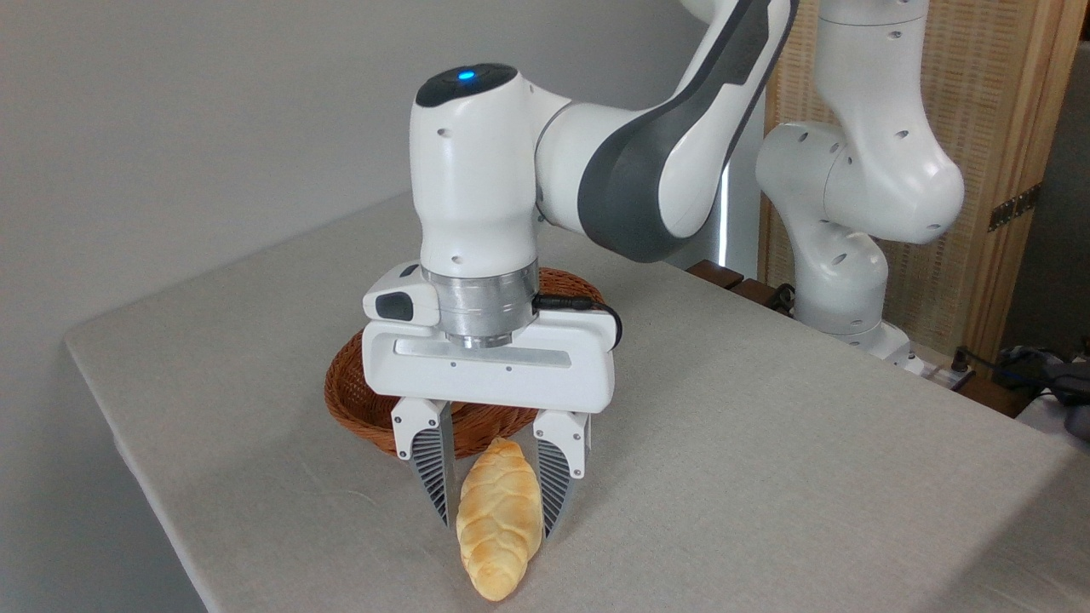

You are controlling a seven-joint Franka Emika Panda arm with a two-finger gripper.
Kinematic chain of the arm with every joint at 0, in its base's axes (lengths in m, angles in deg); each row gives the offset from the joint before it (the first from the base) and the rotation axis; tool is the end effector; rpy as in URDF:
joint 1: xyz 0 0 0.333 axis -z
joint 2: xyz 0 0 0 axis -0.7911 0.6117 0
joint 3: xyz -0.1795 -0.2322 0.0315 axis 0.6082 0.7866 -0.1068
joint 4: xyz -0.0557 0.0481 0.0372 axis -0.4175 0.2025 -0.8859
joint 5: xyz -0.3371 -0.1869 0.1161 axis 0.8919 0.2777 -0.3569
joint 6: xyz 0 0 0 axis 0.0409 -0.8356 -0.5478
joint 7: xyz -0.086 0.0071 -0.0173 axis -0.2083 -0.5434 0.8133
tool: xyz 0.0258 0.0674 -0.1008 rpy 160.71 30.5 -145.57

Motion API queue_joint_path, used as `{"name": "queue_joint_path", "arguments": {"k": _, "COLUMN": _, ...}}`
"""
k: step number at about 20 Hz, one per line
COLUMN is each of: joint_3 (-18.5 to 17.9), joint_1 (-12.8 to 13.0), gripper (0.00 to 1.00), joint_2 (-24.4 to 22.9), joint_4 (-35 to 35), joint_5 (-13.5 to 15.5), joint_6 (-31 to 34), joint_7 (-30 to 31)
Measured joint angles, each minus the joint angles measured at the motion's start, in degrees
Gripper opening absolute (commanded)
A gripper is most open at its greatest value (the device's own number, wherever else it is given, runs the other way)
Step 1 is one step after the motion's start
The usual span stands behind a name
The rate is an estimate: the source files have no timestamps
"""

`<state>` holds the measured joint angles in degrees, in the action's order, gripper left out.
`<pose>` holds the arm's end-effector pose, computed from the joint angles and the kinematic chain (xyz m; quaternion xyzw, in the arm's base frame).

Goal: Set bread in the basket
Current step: 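Position the gripper fingers around the middle of the bread roll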

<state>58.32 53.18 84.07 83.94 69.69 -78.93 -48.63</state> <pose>0.5684 0.0395 0.3864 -0.9955 0.0483 -0.0760 0.0285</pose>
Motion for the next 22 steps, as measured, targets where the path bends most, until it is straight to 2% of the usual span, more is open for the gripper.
{"name": "queue_joint_path", "arguments": {"k": 8, "joint_3": 0.51, "joint_1": 1.19, "gripper": 1.00, "joint_2": 1.44, "joint_4": 0.39, "joint_5": 0.00, "joint_6": 0.00, "joint_7": 0.01}}
{"name": "queue_joint_path", "arguments": {"k": 9, "joint_3": 0.52, "joint_1": 1.28, "gripper": 0.96, "joint_2": 1.58, "joint_4": 0.48, "joint_5": -0.01, "joint_6": 0.00, "joint_7": 0.01}}
{"name": "queue_joint_path", "arguments": {"k": 10, "joint_3": 0.52, "joint_1": 1.34, "gripper": 0.83, "joint_2": 1.71, "joint_4": 0.54, "joint_5": -0.02, "joint_6": 0.00, "joint_7": 0.01}}
{"name": "queue_joint_path", "arguments": {"k": 11, "joint_3": 0.51, "joint_1": 1.38, "gripper": 0.74, "joint_2": 1.83, "joint_4": 0.56, "joint_5": -0.03, "joint_6": 0.00, "joint_7": 0.01}}
{"name": "queue_joint_path", "arguments": {"k": 13, "joint_3": 0.51, "joint_1": 1.42, "gripper": 0.61, "joint_2": 1.99, "joint_4": 0.57, "joint_5": -0.03, "joint_6": 0.00, "joint_7": 0.01}}
{"name": "queue_joint_path", "arguments": {"k": 14, "joint_3": 0.51, "joint_1": 1.44, "gripper": 0.57, "joint_2": 2.00, "joint_4": 0.57, "joint_5": -0.03, "joint_6": 0.00, "joint_7": 0.01}}
{"name": "queue_joint_path", "arguments": {"k": 18, "joint_3": 0.51, "joint_1": 1.46, "gripper": 0.57, "joint_2": 2.00, "joint_4": 0.57, "joint_5": -0.05, "joint_6": 0.00, "joint_7": -0.03}}
{"name": "queue_joint_path", "arguments": {"k": 22, "joint_3": 0.51, "joint_1": 1.46, "gripper": 0.56, "joint_2": 2.00, "joint_4": 0.64, "joint_5": -0.22, "joint_6": 0.04, "joint_7": -2.94}}
